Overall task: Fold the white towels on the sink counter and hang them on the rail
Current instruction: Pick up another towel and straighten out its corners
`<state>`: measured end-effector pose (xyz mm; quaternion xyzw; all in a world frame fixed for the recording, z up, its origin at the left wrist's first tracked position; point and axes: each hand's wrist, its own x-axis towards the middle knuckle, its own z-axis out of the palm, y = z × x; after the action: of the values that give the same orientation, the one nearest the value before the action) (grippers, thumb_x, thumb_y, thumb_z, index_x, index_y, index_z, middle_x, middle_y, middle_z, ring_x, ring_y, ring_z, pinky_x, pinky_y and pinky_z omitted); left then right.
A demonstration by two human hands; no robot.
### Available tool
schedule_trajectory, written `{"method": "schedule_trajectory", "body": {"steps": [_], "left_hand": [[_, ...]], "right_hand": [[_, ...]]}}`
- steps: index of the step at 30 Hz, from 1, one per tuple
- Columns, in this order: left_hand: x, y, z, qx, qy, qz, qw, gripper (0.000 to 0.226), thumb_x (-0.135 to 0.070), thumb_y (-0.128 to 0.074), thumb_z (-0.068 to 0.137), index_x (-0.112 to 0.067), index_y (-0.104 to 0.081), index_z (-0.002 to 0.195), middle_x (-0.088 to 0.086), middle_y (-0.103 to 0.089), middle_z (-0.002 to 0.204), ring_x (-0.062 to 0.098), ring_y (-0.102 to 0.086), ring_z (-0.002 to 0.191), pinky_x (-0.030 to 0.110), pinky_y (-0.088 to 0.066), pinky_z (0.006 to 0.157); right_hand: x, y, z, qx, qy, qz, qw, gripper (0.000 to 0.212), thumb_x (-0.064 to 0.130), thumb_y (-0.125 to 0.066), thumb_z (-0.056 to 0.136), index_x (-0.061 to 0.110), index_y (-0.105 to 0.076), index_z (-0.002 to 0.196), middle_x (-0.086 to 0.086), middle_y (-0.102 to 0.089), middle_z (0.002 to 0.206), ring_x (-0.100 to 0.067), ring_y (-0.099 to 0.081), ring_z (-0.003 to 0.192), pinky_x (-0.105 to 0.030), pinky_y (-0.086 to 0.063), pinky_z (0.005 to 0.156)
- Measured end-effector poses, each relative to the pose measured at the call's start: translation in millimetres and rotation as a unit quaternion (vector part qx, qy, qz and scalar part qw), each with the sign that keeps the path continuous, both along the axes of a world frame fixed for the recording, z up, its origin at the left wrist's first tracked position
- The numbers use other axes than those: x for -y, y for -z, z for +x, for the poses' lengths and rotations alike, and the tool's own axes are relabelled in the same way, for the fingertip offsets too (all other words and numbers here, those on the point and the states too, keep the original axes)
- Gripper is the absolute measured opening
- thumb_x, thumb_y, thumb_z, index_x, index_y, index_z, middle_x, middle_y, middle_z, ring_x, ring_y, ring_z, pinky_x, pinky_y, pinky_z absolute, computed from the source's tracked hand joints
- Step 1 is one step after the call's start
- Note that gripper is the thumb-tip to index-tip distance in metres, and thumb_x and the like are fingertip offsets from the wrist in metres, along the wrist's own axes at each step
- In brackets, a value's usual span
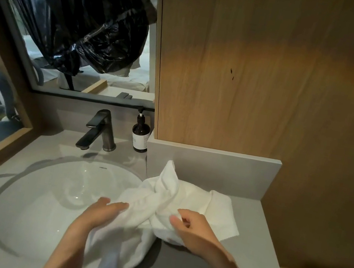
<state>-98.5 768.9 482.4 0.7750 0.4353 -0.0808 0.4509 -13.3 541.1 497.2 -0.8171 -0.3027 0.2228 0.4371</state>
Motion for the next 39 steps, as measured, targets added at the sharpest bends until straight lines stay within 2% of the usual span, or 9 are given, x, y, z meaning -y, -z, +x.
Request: {"method": "schedule_trajectory", "body": {"steps": [7,11,13,18,21,24,27,32,39], "left_hand": [[38,-20,26,0.138,0.163,0.146,0.966,0.063,-0.055,-0.067,0.065,-0.026,-0.056,0.12,-0.007,-0.06,0.109,0.013,-0.055,0.107,0.026,-0.04,0.093],[57,-29,40,0.149,0.231,0.188,0.943,0.011,-0.034,-0.07,0.08,-0.03,-0.06,0.083,-0.016,-0.051,0.068,0.007,-0.047,0.072,0.021,-0.034,0.065],[59,-29,40,0.188,0.227,0.187,0.937,0.026,-0.022,-0.063,0.087,-0.027,-0.052,0.064,-0.017,-0.049,0.054,0.006,-0.044,0.061,0.024,-0.032,0.062],[64,-60,40,0.316,0.107,0.189,0.923,0.019,-0.013,-0.054,0.093,-0.02,-0.063,0.077,-0.015,-0.057,0.069,-0.001,-0.05,0.064,0.006,-0.037,0.055],[76,-71,42,0.363,0.051,0.211,0.906,0.023,-0.022,-0.059,0.091,-0.02,-0.062,0.068,-0.01,-0.058,0.062,0.005,-0.051,0.061,0.012,-0.035,0.054],[96,-72,43,0.377,0.003,0.199,0.905,0.022,-0.027,-0.064,0.086,-0.017,-0.067,0.067,-0.003,-0.062,0.062,0.009,-0.054,0.061,0.018,-0.038,0.056],[117,-72,42,0.386,0.022,0.181,0.904,0.014,-0.026,-0.065,0.085,-0.028,-0.071,0.073,-0.01,-0.065,0.068,0.002,-0.055,0.067,0.008,-0.035,0.057],[131,-66,42,0.353,0.074,0.196,0.912,0.024,-0.024,-0.058,0.091,-0.024,-0.07,0.111,-0.004,-0.067,0.1,0.01,-0.055,0.083,0.02,-0.042,0.08],[142,-60,45,0.345,0.095,0.213,0.909,0.029,-0.026,-0.05,0.095,-0.025,-0.065,0.12,-0.006,-0.064,0.115,0.008,-0.055,0.097,0.012,-0.037,0.085]], "right_hand": [[-1,-10,9,-0.147,0.208,0.143,0.956,0.03,0.02,-0.039,0.101,0.008,-0.06,0.083,-0.003,-0.055,0.076,-0.013,-0.047,0.076,-0.014,-0.036,0.058],[1,-16,13,-0.219,0.241,0.166,0.931,0.023,0.022,-0.037,0.102,0.013,-0.058,0.104,-0.002,-0.06,0.108,-0.017,-0.054,0.099,-0.027,-0.041,0.087],[3,-18,16,-0.24,0.252,0.185,0.919,0.03,0.022,-0.038,0.102,0.007,-0.055,0.121,-0.005,-0.058,0.122,-0.019,-0.052,0.109,-0.027,-0.037,0.093],[4,-26,17,-0.255,0.252,0.208,0.91,0.024,0.017,-0.038,0.102,0.01,-0.054,0.119,-0.001,-0.053,0.113,-0.015,-0.047,0.101,-0.02,-0.034,0.086],[0,-36,17,-0.24,0.233,0.214,0.918,0.019,0.015,-0.038,0.101,0.013,-0.051,0.087,0.006,-0.047,0.077,-0.006,-0.043,0.069,-0.012,-0.036,0.056],[-5,-43,18,-0.23,0.215,0.228,0.921,0.021,0.013,-0.038,0.101,0.013,-0.056,0.091,0.008,-0.051,0.074,-0.002,-0.045,0.065,-0.004,-0.036,0.046],[-9,-45,17,-0.229,0.19,0.233,0.926,0.028,0.011,-0.036,0.101,0.012,-0.064,0.096,0.002,-0.065,0.084,-0.002,-0.058,0.072,-0.005,-0.042,0.053],[-5,-46,15,-0.266,0.179,0.243,0.916,0.033,0.012,-0.035,0.1,0.016,-0.068,0.096,0.001,-0.071,0.09,-0.003,-0.066,0.078,-0.011,-0.048,0.058],[0,-44,17,-0.262,0.194,0.222,0.919,0.031,0.012,-0.035,0.099,0.012,-0.066,0.097,0.001,-0.068,0.085,0.002,-0.062,0.071,-0.011,-0.046,0.06]]}}
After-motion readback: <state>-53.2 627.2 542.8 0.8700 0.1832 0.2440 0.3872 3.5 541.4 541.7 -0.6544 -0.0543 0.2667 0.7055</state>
